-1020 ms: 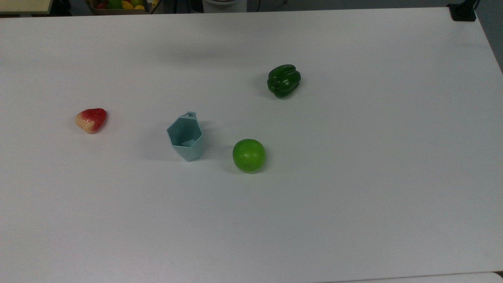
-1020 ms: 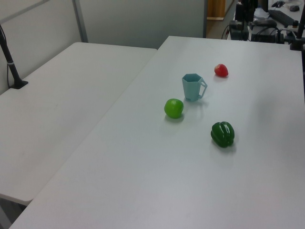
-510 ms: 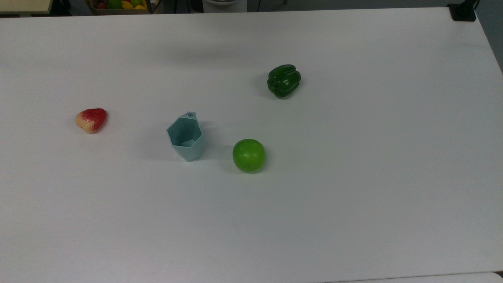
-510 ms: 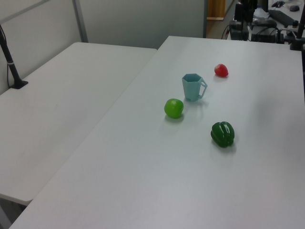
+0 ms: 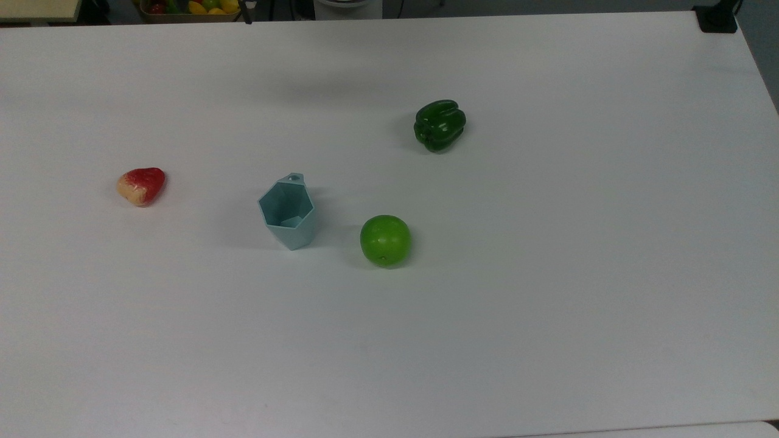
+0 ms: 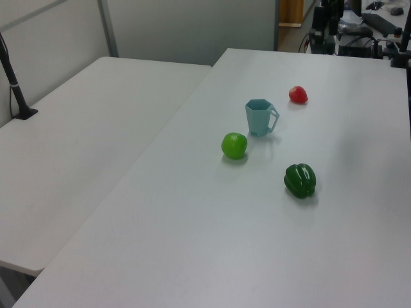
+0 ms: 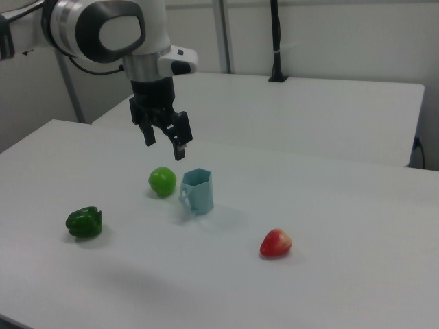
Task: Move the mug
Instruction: 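Move the gripper over the light blue mug's rim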
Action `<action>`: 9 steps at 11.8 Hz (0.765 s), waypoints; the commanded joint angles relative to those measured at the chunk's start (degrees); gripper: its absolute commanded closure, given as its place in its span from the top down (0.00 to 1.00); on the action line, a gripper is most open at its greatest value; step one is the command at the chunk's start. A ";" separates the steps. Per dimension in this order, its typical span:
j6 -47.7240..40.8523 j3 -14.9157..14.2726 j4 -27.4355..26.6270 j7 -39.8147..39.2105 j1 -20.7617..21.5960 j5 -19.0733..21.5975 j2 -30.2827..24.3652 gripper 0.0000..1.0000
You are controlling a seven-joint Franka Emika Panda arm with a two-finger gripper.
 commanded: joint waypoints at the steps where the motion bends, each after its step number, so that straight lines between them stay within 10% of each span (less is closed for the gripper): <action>1: 5.87 0.33 0.94 -0.77 0.65 1.30 3.65 1.00; 9: 22.42 4.81 -3.01 5.82 3.46 -0.10 17.79 1.00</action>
